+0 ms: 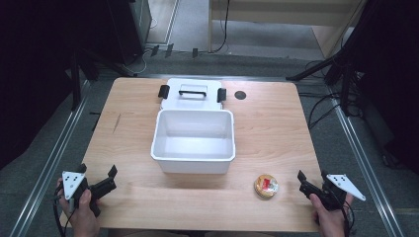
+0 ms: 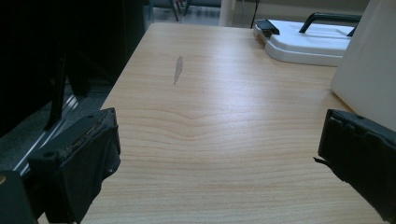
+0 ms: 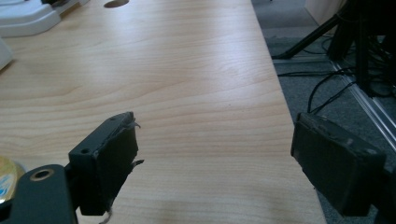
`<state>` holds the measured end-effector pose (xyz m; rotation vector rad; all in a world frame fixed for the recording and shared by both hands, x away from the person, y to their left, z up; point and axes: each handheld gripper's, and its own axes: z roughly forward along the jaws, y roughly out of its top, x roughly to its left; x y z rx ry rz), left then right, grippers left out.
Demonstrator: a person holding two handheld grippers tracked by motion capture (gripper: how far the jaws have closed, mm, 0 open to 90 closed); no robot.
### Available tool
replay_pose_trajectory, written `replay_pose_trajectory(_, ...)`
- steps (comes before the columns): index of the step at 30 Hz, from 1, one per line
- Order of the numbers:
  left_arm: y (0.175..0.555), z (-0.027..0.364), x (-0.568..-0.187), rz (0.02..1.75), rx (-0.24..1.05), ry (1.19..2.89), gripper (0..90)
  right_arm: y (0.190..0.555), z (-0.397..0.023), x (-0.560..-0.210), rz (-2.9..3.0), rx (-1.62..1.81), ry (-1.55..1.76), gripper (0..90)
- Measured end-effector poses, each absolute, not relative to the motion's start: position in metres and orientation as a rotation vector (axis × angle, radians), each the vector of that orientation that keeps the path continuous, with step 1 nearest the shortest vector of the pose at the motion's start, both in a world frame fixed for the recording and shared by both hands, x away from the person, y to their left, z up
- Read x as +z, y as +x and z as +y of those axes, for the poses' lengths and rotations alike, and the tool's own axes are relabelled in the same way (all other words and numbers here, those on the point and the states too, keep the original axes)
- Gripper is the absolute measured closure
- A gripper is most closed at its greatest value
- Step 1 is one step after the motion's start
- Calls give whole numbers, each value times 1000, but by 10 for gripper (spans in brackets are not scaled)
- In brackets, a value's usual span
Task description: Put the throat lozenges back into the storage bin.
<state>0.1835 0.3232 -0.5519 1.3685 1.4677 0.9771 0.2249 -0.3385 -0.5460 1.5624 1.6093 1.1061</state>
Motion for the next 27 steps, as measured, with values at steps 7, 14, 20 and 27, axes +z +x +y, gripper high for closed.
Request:
replay_pose_trajectory(7, 184, 322, -552, 1467, 984, 1376, 0, 224, -336, -544, 1731, 1103, 1486, 98)
replay_pose_trajectory(14, 184, 322, -552, 1465, 992, 1380, 0, 227, -338, -542, 1790, 1024, 1511, 135)
replay_pose_trajectory(20, 184, 320, -552, 1468, 1000, 1387, 0, 232, -329, -530, 1897, 950, 1520, 147)
replay_pose_trajectory(27, 184, 321, -552, 1465, 994, 1384, 0, 238, -307, -511, 2053, 846, 1440, 140)
